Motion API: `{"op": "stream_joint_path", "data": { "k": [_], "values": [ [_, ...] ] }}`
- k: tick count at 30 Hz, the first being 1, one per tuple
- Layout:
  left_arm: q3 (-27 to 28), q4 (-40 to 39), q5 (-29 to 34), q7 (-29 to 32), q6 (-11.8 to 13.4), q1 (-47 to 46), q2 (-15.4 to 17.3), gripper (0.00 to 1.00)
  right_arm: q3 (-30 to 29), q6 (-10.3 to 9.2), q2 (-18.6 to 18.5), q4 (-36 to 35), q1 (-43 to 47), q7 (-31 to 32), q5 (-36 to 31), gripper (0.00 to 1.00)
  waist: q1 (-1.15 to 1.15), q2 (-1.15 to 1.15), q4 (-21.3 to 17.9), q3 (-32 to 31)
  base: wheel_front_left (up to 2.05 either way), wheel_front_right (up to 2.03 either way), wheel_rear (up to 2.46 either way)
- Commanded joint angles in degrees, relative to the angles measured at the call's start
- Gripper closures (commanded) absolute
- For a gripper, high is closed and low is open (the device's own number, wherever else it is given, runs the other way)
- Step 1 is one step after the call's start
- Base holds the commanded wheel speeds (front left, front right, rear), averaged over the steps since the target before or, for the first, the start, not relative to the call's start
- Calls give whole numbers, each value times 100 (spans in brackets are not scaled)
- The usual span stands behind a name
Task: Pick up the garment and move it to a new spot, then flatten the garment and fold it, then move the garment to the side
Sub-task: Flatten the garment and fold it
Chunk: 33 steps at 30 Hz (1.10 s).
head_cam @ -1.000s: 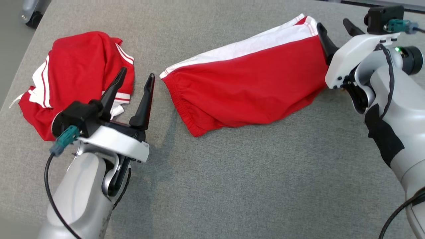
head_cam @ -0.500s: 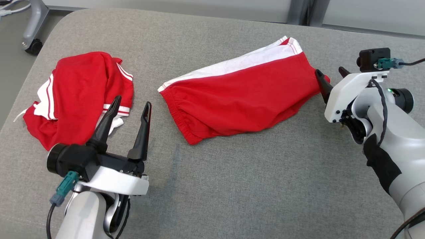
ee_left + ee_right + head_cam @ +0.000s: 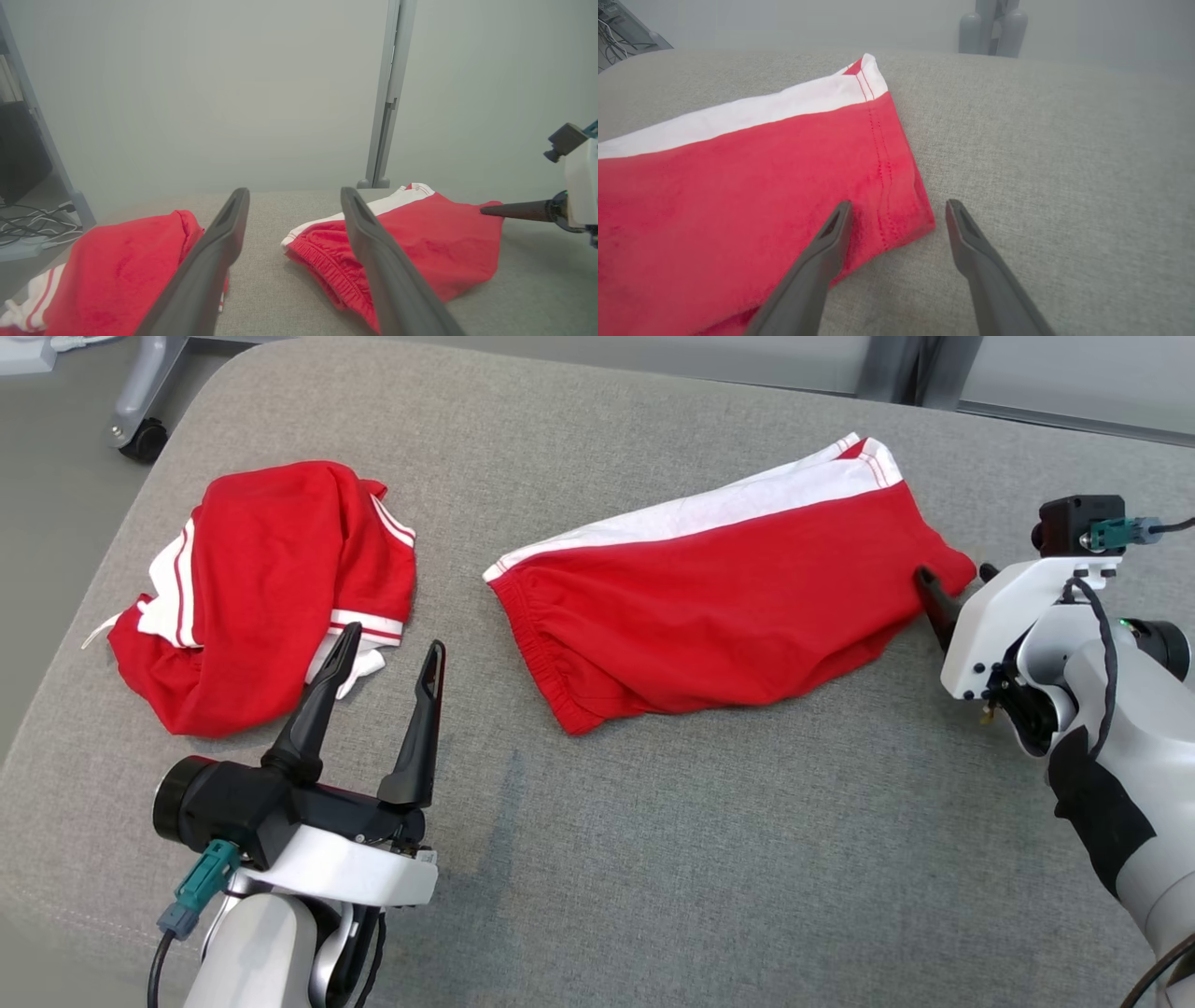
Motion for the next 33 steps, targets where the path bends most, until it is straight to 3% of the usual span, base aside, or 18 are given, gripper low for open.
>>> {"op": "stream_joint_path", "data": {
  "k": [1,10,11,14,22,33],
  "values": [
    [7,-5,10,-17,-6,-40,9,0,-28,1,-50,19,77,79,7,0,0,0,16,24,0,0,0],
    [-22,25,27,-17,-6,-130,6,0,-182,1,37,22,184,420,-32,0,0,0,28,104,0,0,0],
    [-32,31,27,-17,-6,-136,6,0,-193,1,54,23,201,449,-24,50,0,0,31,108,0,0,0],
    [-70,65,10,-17,-6,-148,16,0,-190,1,110,25,194,394,-44,100,0,0,32,107,0,0,0],
    [-34,186,44,-17,-6,0,57,0,-135,0,223,-168,385,95,126,100,0,0,-80,-168,0,0,0],
    [-31,226,128,-17,-7,300,56,0,54,0,23,-996,1160,-152,780,100,0,0,-339,-680,0,0,0]
  ]
}}
